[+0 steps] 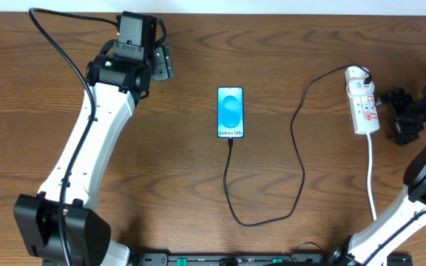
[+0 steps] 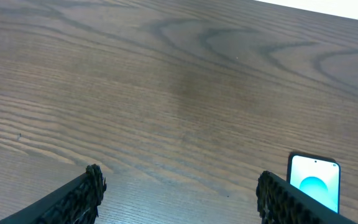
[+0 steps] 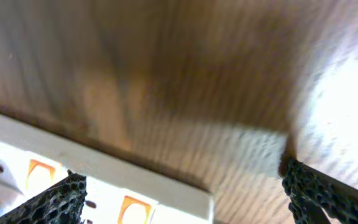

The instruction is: Plug charger to phone and switch on socket

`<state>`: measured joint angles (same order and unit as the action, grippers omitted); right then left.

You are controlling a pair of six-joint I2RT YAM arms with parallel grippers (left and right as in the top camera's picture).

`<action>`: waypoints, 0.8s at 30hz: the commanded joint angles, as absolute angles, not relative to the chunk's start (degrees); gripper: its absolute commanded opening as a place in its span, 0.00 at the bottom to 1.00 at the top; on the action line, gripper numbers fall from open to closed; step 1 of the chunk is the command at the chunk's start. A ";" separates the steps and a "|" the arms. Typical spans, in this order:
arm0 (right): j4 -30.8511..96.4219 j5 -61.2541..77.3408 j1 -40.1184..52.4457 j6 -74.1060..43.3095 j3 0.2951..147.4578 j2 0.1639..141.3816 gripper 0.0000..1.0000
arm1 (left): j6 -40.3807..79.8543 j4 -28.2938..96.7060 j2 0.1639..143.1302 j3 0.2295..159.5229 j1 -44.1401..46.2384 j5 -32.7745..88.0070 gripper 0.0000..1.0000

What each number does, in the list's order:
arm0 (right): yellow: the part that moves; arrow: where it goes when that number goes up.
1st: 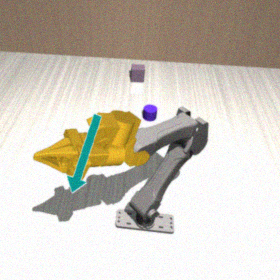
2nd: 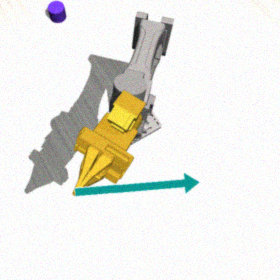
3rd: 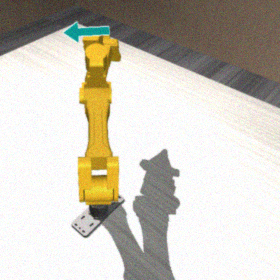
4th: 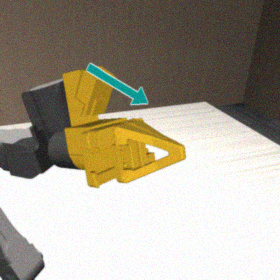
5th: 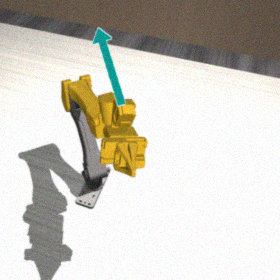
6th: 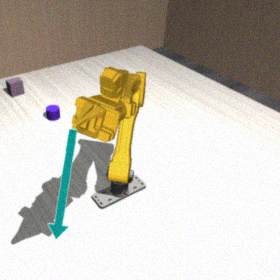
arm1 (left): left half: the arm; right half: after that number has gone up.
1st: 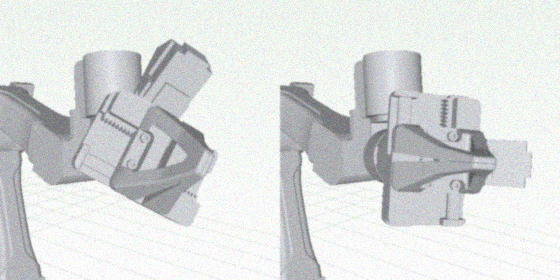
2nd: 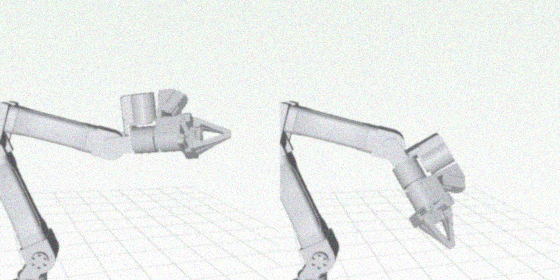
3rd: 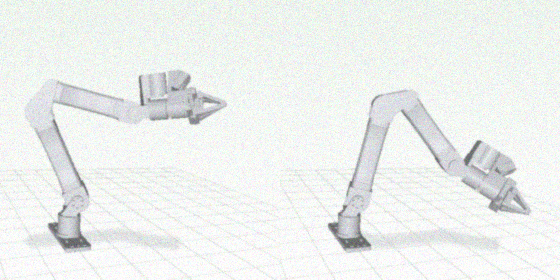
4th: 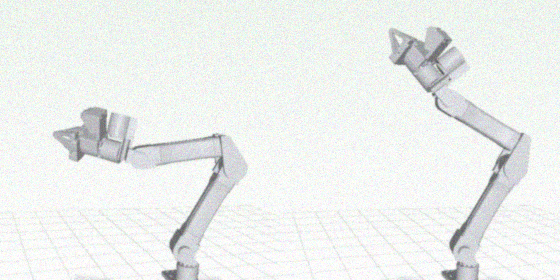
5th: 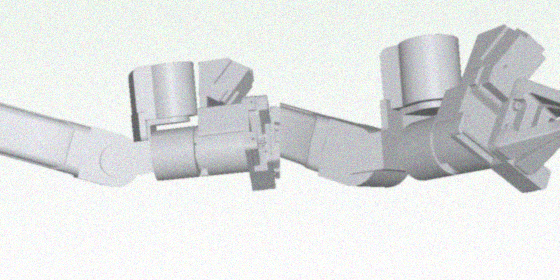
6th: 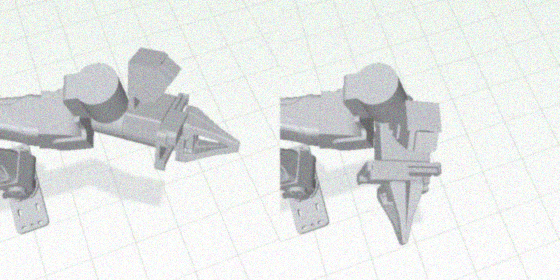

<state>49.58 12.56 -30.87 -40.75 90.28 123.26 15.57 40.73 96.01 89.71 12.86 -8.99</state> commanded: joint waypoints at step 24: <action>45.78 7.16 -26.72 -39.81 90.94 122.91 0.99 | 15.05 40.95 96.23 89.62 12.93 -9.91 0.80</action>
<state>45.82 8.73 -27.24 -39.88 90.30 123.24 15.57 40.73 96.01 89.71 12.86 -8.99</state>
